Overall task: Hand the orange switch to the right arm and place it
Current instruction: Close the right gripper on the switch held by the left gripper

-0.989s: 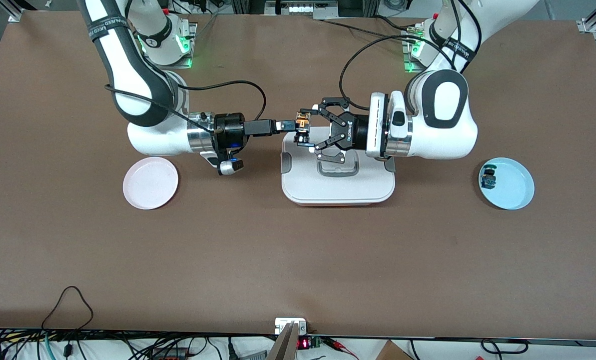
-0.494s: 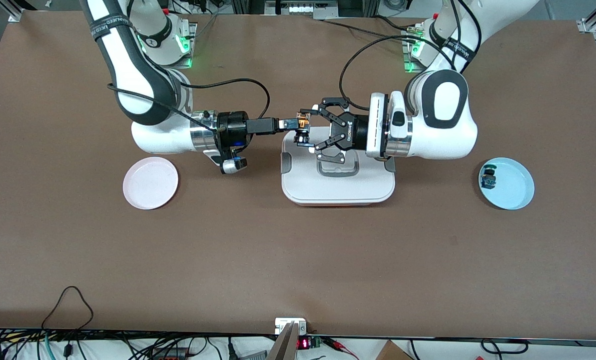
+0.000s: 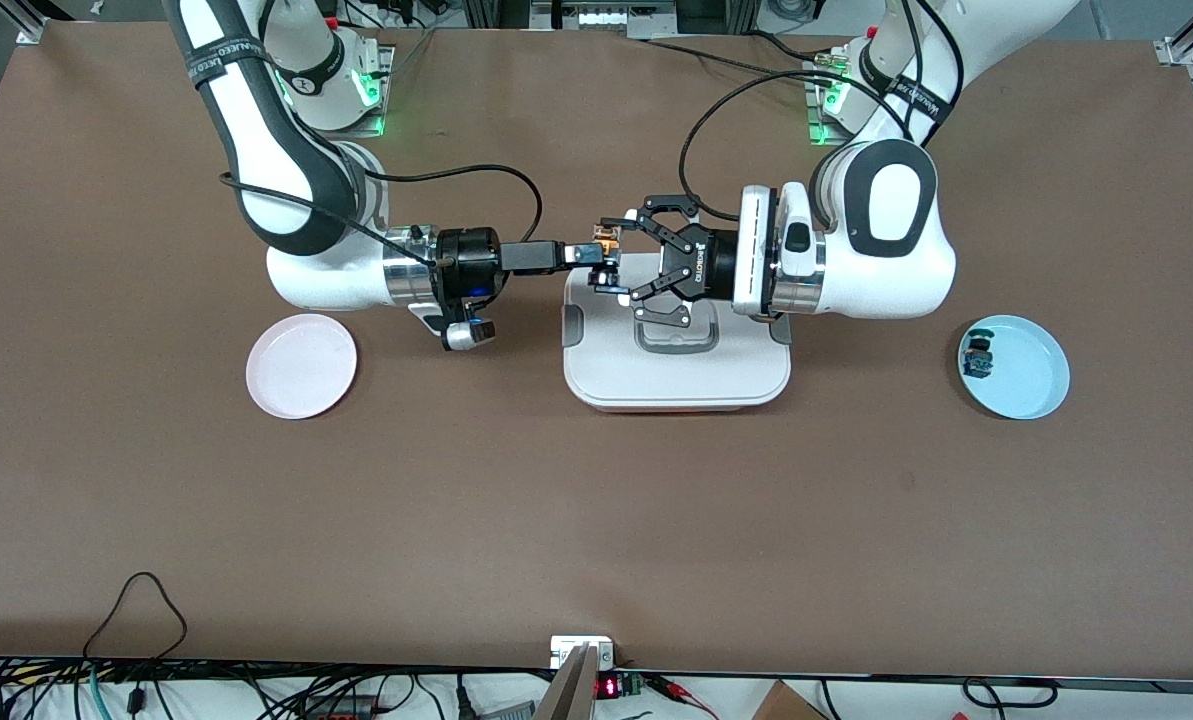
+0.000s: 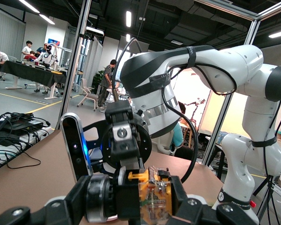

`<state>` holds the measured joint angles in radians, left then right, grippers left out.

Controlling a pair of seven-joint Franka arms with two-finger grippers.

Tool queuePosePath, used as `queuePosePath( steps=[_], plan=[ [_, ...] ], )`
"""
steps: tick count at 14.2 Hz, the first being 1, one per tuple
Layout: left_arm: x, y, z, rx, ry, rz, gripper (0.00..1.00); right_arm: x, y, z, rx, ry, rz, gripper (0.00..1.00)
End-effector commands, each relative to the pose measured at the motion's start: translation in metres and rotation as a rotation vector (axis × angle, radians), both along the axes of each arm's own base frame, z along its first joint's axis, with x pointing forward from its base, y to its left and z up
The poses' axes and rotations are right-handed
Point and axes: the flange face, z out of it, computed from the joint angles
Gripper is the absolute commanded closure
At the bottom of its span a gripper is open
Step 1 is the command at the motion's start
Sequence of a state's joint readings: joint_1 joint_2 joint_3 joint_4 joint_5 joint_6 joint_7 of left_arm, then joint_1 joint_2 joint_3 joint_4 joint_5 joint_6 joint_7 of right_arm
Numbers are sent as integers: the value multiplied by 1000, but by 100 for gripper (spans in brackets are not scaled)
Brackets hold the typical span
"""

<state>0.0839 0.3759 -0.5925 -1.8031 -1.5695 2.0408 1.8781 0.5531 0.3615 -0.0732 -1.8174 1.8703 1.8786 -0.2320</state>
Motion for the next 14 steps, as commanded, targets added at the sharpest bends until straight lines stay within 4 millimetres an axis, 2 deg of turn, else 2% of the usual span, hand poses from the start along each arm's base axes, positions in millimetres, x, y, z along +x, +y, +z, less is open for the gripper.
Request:
queuePosePath(
  steps=[1, 2, 5, 6, 7, 8, 9, 14],
  plan=[
    [1, -4, 3, -26, -13, 17, 81, -1, 9, 2, 11, -11, -10, 51],
    [1, -4, 3, -26, -11, 17, 81, -2, 10, 2, 8, -16, -11, 63],
    [1, -4, 3, -26, -10, 17, 81, -3, 15, 9, 10, -30, -7, 88],
    [2, -2, 4, -25, -7, 20, 79, -2, 15, 11, 12, -34, -7, 93],
    [2, -2, 4, -25, -4, 19, 71, -2, 15, 11, 12, -34, -7, 97],
    [2, -1, 4, -25, -4, 20, 44, -2, 15, 13, 13, -37, -9, 99],
    [3, -1, 5, -25, -6, 21, 0, -1, 14, 12, 12, -36, -10, 99],
    [7, 10, 9, -12, 31, 27, 0, 1, 11, 13, 13, -40, -14, 100]
  ],
)
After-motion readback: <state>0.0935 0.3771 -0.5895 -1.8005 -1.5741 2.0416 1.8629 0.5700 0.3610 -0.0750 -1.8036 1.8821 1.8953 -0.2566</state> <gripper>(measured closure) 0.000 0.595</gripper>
